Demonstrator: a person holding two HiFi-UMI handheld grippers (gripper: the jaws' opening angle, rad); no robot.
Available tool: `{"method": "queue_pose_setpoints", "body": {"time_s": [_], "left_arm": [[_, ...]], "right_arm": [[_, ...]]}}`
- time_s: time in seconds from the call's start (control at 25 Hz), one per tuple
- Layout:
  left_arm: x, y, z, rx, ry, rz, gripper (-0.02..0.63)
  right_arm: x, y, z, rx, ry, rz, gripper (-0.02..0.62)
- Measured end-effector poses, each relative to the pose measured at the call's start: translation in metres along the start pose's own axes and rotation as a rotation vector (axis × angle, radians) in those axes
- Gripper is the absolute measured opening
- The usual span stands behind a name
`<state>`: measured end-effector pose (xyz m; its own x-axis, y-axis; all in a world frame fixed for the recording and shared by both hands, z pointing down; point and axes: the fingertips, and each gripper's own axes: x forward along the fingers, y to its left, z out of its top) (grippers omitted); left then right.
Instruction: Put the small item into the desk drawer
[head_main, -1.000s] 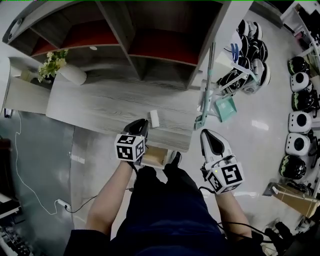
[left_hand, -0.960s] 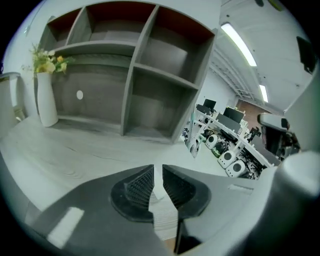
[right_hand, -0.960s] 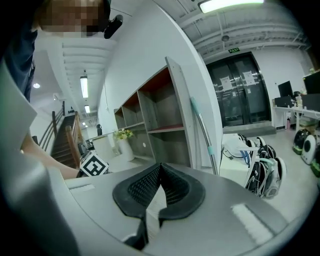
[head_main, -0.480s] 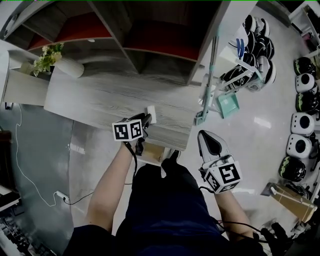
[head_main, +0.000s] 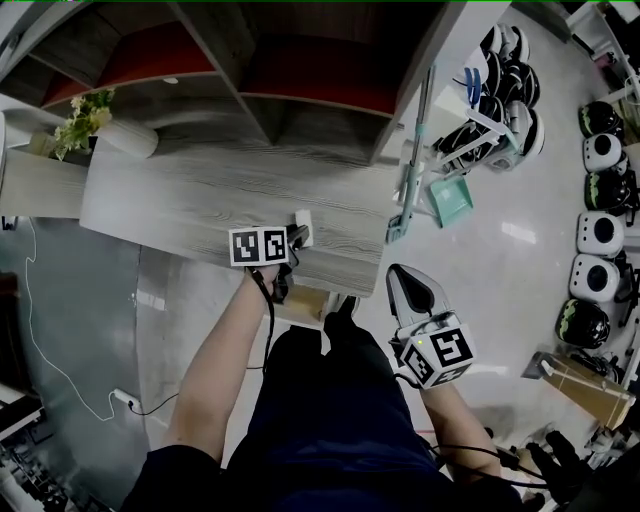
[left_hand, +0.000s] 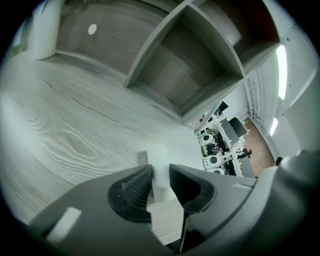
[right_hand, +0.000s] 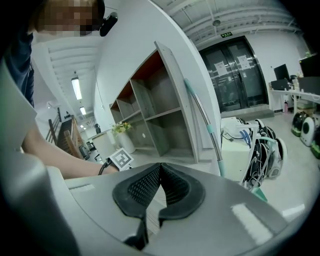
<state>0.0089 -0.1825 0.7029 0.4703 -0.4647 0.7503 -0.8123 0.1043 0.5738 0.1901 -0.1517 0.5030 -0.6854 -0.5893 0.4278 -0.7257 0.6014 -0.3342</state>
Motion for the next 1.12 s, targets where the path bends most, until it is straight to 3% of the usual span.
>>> {"method": "queue_pose_setpoints", "body": {"time_s": [0.2,0.4,0.68,0.88,1.12], "left_arm": [[-0.011,-0.001,-0.010,0.056,0.022,-0.046,0.104],[-0.032,0.010,-0.024,0.047,-0.013,-0.075,0.101],[-0.082,0.022,-0.031,0.143,-0.100,-0.038,0.101],[-0.112,0.035,-0.059,0.242,-0.107,0.019,0.101],[-0.126,0.047,-0.110,0.252,-0.084,0.031,0.101]], "right_arm": [[0.009,0.014,-0.004,0.020,0.010,-0.003,0.006],[0.026,0.032,-0.003,0.007,0.025,0.027,0.006],[0.056,0.063,-0.002,-0.017,0.055,0.093,0.006],[0.072,0.089,-0.003,-0.044,0.083,0.147,0.006],[0.082,0.110,-0.003,-0.066,0.105,0.181,0.006]]}}
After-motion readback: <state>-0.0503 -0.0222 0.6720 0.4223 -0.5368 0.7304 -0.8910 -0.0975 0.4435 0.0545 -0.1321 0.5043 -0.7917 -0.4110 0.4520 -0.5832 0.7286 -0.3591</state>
